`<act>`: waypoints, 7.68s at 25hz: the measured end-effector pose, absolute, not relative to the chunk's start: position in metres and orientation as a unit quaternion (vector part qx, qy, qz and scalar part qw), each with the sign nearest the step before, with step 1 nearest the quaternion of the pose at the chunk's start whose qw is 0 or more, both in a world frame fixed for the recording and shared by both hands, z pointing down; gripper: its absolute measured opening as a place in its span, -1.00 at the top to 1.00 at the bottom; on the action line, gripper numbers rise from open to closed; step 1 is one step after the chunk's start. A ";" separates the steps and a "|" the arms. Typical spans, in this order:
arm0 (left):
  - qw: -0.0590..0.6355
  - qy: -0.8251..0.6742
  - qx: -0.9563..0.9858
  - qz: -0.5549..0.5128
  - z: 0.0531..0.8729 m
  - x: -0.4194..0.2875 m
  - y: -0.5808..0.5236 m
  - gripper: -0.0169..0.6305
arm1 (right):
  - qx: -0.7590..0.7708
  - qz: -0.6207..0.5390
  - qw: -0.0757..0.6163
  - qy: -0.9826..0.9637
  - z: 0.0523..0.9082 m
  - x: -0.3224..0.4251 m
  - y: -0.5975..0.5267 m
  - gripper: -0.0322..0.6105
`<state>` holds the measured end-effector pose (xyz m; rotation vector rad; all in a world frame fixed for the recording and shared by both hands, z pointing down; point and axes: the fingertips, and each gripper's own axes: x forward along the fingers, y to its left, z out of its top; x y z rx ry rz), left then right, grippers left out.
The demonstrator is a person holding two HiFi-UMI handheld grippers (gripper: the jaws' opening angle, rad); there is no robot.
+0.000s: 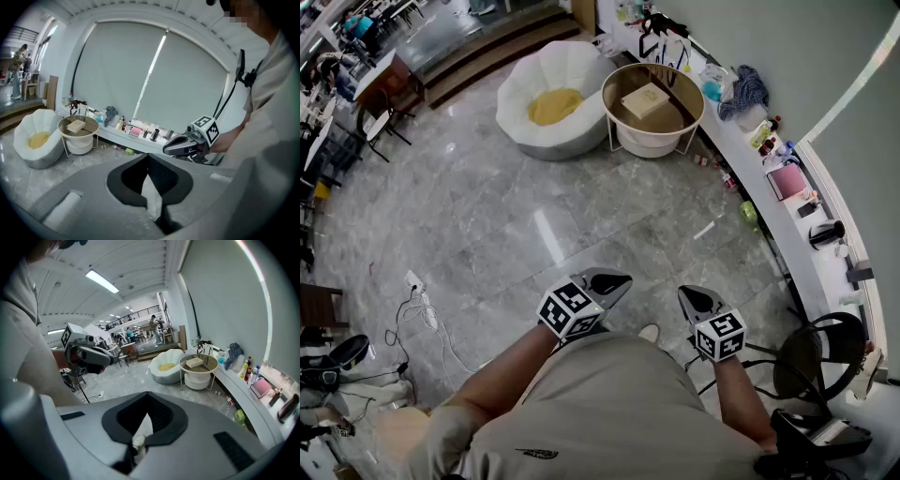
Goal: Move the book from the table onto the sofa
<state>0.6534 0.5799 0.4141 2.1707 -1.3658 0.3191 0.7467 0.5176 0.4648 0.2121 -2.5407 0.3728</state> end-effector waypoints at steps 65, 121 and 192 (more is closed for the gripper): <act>0.347 -0.449 0.815 0.114 0.485 0.051 0.211 0.64 | 0.226 0.248 0.292 -0.896 0.518 0.202 0.117 0.41; 0.567 -0.365 0.687 0.272 0.909 0.014 -0.193 0.32 | 0.271 0.621 0.224 -0.701 0.913 0.142 -0.201 0.48; 0.522 -0.570 0.634 0.037 0.562 -0.183 0.036 0.35 | 0.051 0.394 0.275 -0.876 0.549 -0.102 -0.063 0.64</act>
